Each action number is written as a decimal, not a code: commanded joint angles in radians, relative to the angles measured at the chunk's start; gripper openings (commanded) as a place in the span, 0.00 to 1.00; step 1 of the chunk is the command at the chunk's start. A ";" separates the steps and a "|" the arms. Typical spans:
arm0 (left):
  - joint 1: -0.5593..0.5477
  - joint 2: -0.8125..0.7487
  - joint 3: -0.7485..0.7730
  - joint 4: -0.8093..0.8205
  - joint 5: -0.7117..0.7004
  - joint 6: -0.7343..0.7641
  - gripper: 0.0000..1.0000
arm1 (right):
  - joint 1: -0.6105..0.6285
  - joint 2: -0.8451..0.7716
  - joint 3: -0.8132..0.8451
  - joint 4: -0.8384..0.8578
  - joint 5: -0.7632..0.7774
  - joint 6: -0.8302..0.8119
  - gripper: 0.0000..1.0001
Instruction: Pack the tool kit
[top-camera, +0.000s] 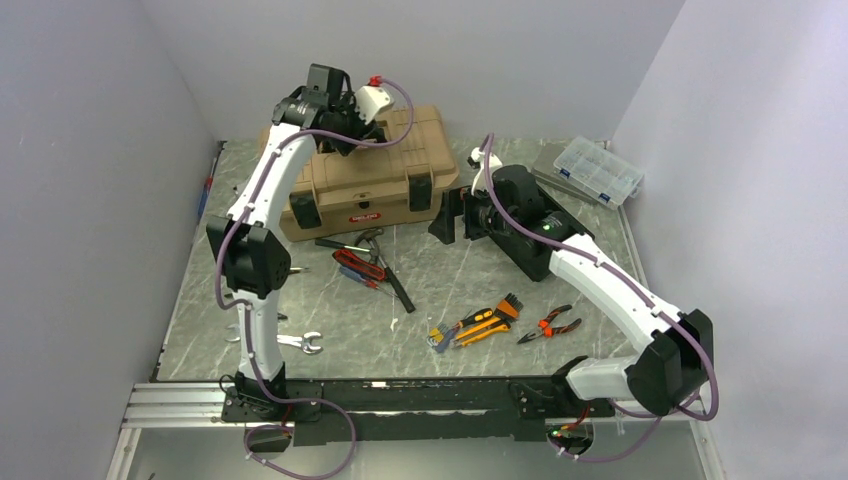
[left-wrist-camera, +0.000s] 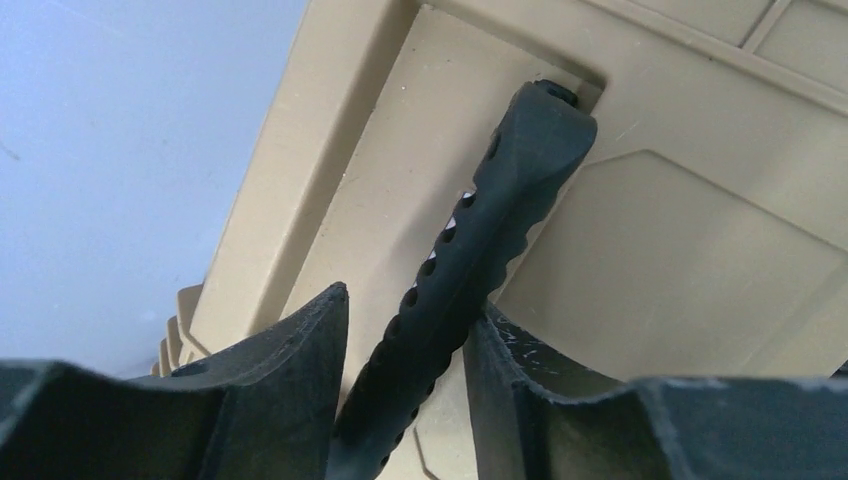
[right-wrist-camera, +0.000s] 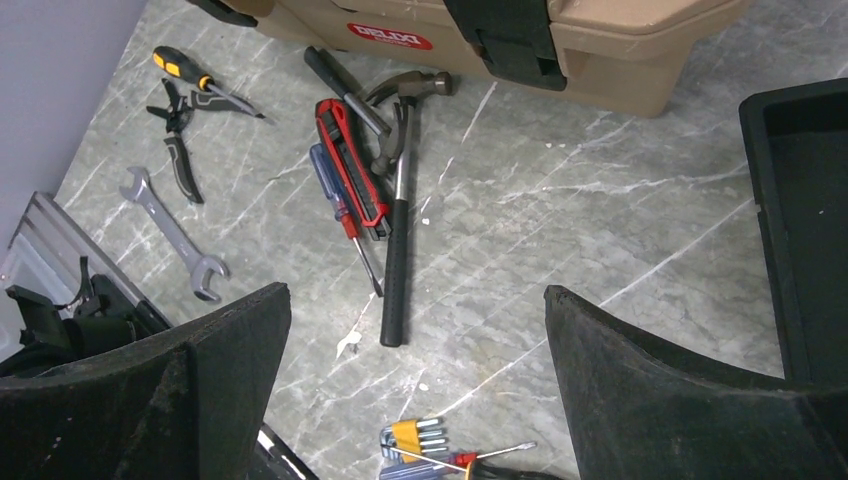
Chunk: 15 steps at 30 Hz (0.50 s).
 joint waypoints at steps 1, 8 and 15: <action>0.009 0.062 0.045 -0.089 0.062 0.022 0.45 | -0.002 0.015 0.045 0.011 0.019 0.000 0.99; -0.020 0.078 0.050 -0.295 0.049 -0.146 0.00 | -0.003 0.026 0.041 0.028 0.003 0.003 0.99; -0.035 0.035 0.079 -0.328 -0.052 -0.415 0.00 | -0.002 0.032 0.021 0.053 -0.028 0.018 0.99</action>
